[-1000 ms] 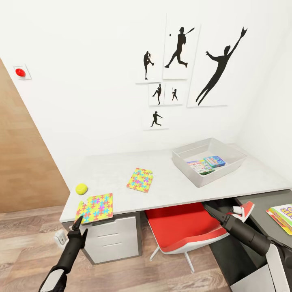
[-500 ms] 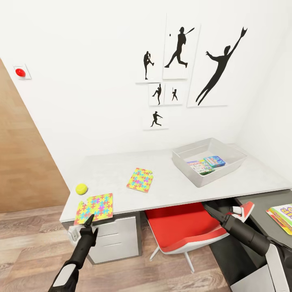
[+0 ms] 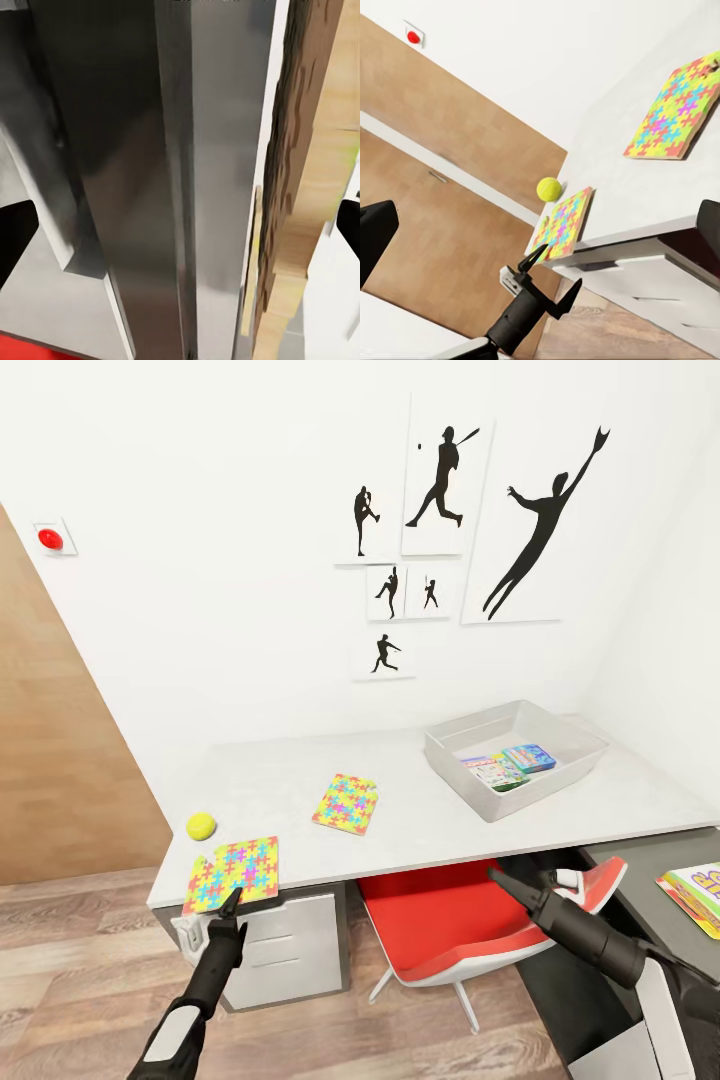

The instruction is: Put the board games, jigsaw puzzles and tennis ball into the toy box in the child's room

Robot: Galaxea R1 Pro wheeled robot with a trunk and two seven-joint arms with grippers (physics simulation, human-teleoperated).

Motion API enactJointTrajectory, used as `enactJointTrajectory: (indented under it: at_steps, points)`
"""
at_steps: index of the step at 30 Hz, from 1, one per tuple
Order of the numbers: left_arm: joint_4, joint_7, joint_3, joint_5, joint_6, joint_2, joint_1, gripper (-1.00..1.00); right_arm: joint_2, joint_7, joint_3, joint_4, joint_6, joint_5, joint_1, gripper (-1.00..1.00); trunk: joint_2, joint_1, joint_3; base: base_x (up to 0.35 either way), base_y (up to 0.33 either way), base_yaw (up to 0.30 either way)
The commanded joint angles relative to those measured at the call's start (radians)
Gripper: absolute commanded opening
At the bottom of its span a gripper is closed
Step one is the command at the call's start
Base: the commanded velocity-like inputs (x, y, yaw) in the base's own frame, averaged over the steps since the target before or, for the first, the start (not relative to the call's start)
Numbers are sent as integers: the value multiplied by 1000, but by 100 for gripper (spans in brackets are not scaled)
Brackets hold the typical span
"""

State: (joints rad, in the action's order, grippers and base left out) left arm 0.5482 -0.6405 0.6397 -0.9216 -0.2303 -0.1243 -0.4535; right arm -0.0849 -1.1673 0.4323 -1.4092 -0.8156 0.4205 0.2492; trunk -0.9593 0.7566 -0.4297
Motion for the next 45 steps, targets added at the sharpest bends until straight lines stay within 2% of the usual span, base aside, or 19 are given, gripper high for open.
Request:
enactJointTrajectory:
  at_steps: [1, 42, 43, 45]
  points:
    - [0, -3, 5, -5, -10, -1, -1, 100, 1, -1, -2, 0, -6, 3, 0, 100, -1, 0, -1, 0, 0, 0]
    - [5, -22, 0, -5, -7, -6, -1, 100, 2, -7, -7, 0, 16, 4, 1, 100, -1, 0, -1, 0, 0, 0]
    - [5, -22, 0, -5, -7, -6, -1, -100, 2, -6, -7, 0, 16, 4, 1, 100, -1, 0, -1, 0, 0, 0]
    - [5, -23, 0, -5, -7, -6, -1, -100, 2, -7, -8, 0, 16, 4, 1, 100, -1, 0, -1, 0, 0, 0]
